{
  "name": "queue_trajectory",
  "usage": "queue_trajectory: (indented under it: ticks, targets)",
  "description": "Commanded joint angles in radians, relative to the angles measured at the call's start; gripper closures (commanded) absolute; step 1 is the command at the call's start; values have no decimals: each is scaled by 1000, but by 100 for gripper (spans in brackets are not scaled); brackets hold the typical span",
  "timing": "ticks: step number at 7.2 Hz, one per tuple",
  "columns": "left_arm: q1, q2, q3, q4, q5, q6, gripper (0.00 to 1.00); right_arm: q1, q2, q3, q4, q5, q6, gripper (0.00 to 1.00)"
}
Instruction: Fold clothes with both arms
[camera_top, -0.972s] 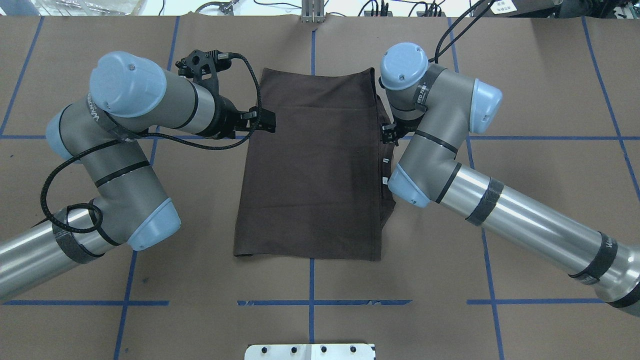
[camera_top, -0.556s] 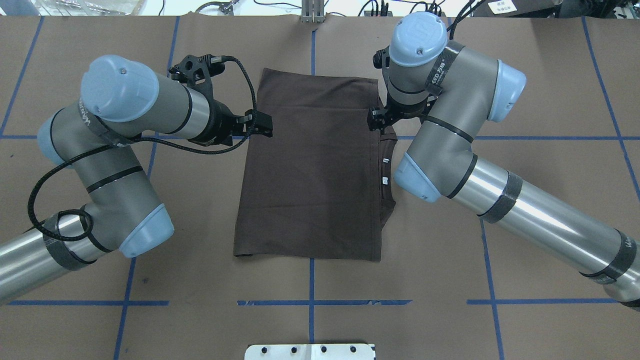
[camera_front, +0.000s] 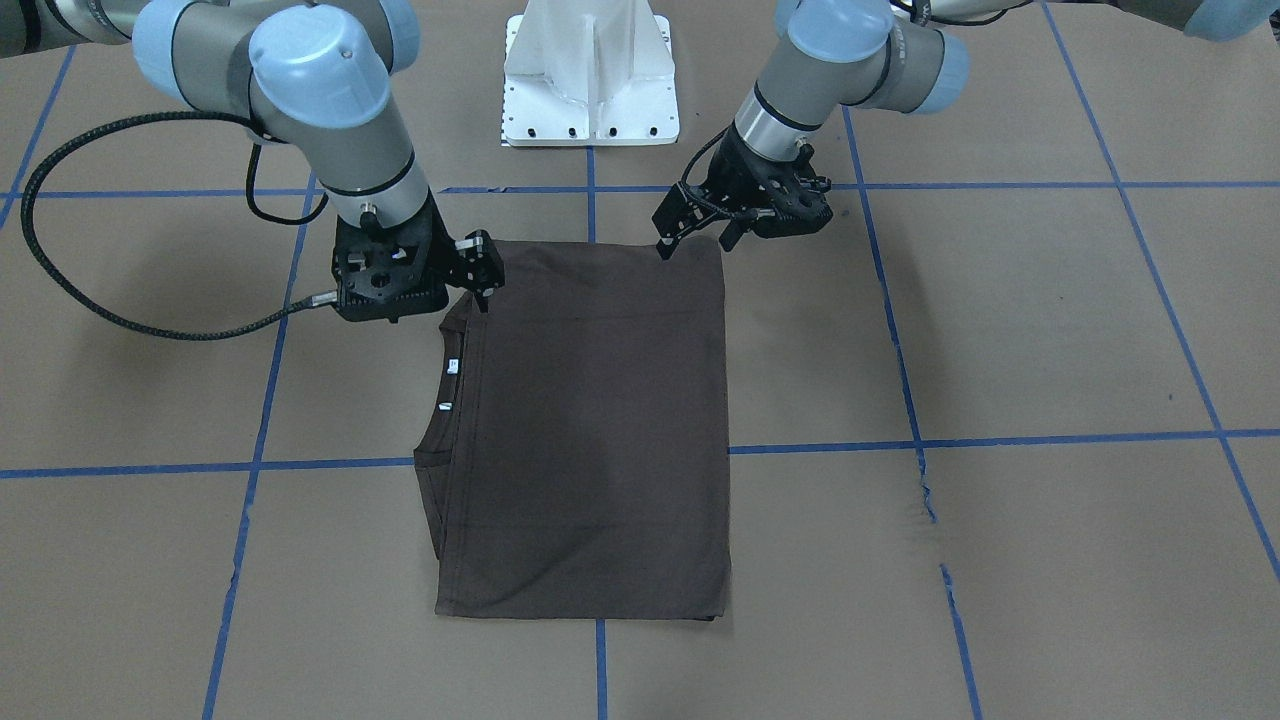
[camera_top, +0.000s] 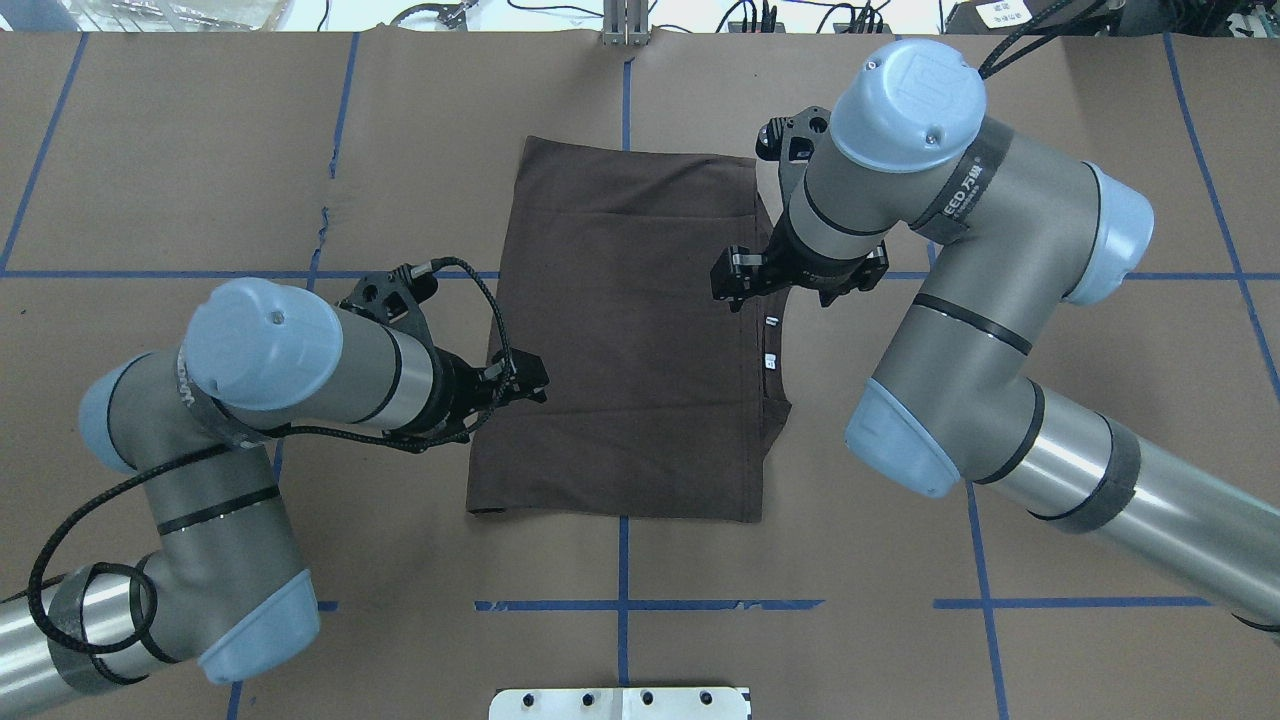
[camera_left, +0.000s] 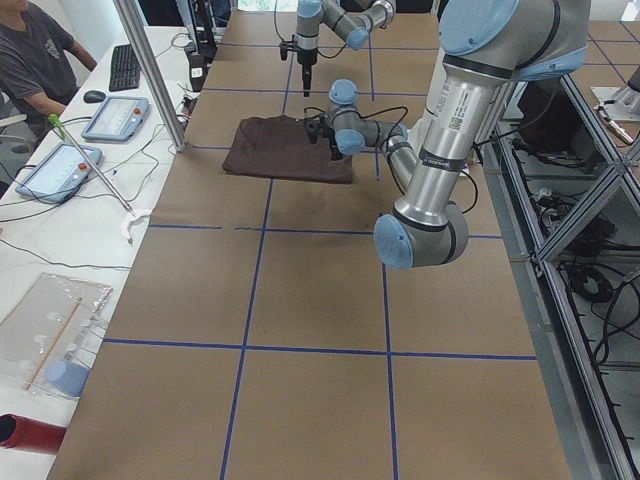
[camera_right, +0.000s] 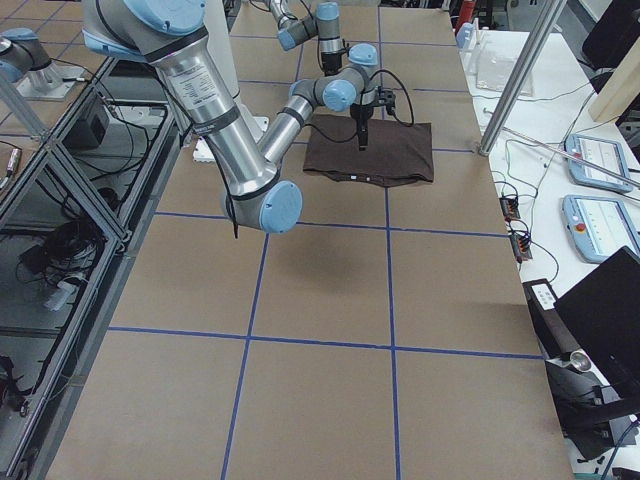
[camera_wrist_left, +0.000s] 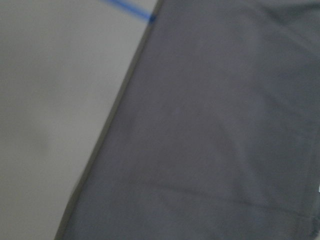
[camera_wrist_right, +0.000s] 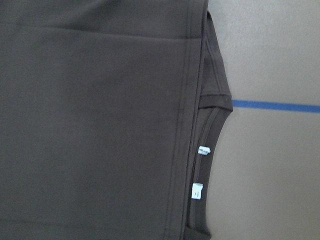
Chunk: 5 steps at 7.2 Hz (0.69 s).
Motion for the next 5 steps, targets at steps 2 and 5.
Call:
queue_trajectory:
  ticks: [2,5]
  targets:
    - [136,1,-7,159,172,-138,0,-59,-12,51,1,-4,143,0]
    - [132,-1,45,157,221,-138,1,-65,-7,52,1,-4,143,0]
